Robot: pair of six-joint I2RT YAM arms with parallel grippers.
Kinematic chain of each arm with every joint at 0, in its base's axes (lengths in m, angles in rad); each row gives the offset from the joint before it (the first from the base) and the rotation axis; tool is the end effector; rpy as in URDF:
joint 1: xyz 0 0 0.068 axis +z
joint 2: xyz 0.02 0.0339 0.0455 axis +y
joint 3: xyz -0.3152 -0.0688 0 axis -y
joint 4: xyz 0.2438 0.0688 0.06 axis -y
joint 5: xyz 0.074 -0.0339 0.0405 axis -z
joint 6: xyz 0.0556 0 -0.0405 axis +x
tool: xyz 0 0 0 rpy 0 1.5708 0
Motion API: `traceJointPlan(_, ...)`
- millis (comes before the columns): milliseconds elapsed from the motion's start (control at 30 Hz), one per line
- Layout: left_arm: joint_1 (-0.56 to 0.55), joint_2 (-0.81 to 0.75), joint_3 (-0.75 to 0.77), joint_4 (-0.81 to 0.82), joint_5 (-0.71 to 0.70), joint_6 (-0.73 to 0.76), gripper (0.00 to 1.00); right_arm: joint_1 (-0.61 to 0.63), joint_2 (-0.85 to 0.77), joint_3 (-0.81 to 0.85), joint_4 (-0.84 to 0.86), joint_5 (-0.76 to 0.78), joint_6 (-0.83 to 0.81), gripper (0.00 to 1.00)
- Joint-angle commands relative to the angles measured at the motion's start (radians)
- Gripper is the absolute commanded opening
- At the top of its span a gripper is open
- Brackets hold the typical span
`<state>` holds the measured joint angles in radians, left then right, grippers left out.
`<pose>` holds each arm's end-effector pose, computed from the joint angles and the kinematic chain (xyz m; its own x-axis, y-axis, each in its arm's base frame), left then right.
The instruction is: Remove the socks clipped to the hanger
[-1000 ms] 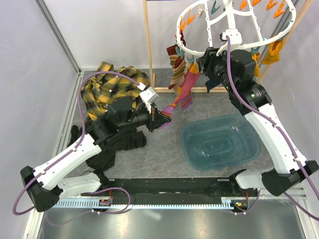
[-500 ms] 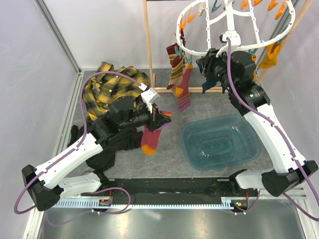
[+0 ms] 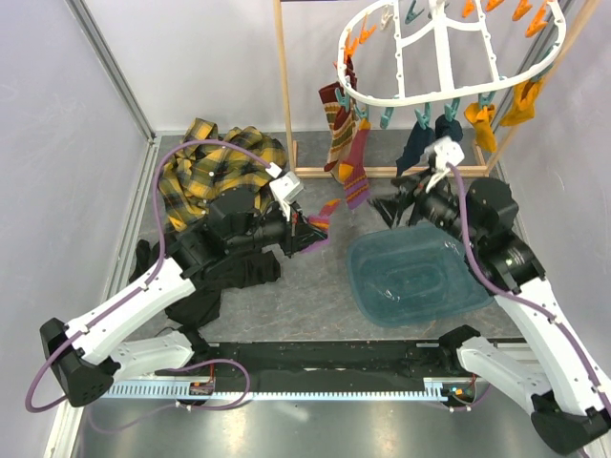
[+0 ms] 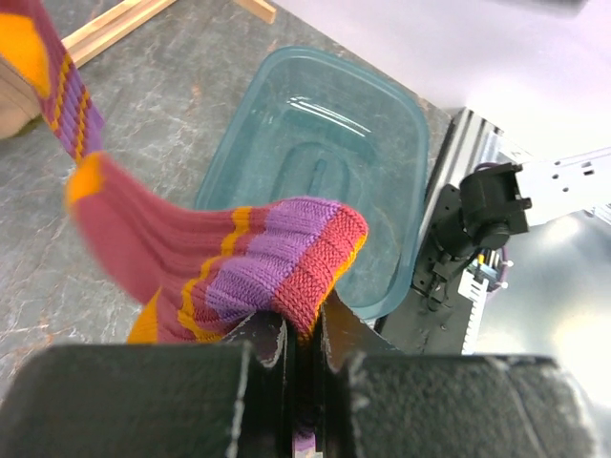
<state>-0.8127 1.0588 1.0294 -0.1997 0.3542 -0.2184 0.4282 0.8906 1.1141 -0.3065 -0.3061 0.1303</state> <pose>0.1468 -0.1831 0.4124 -0.3503 0.0744 -0.9337 0.8578 0.4258 -0.2879 0.1502 0.0870 0.4606 -0.1617 0.0624 -0.9849 -0.6537 0.7409 0.1543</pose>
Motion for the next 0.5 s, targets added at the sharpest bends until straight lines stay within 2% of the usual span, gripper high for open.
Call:
traceJointPlan(0, 0.004, -0.051, -0.023, 0.084, 0.074, 0.025, 0.02, 0.017, -0.027, -0.137, 0.121, -0.244, -0.064, 0.80)
traceJointPlan(333, 0.006, -0.092, -0.063, 0.143, 0.137, 0.030, 0.02, 0.196, 0.028, -0.249, 0.299, -0.330, -0.153, 0.81)
traceJointPlan(467, 0.004, -0.094, -0.080, 0.181, 0.178, 0.013, 0.02, 0.271, 0.050, -0.312, 0.458, -0.363, -0.175, 0.80)
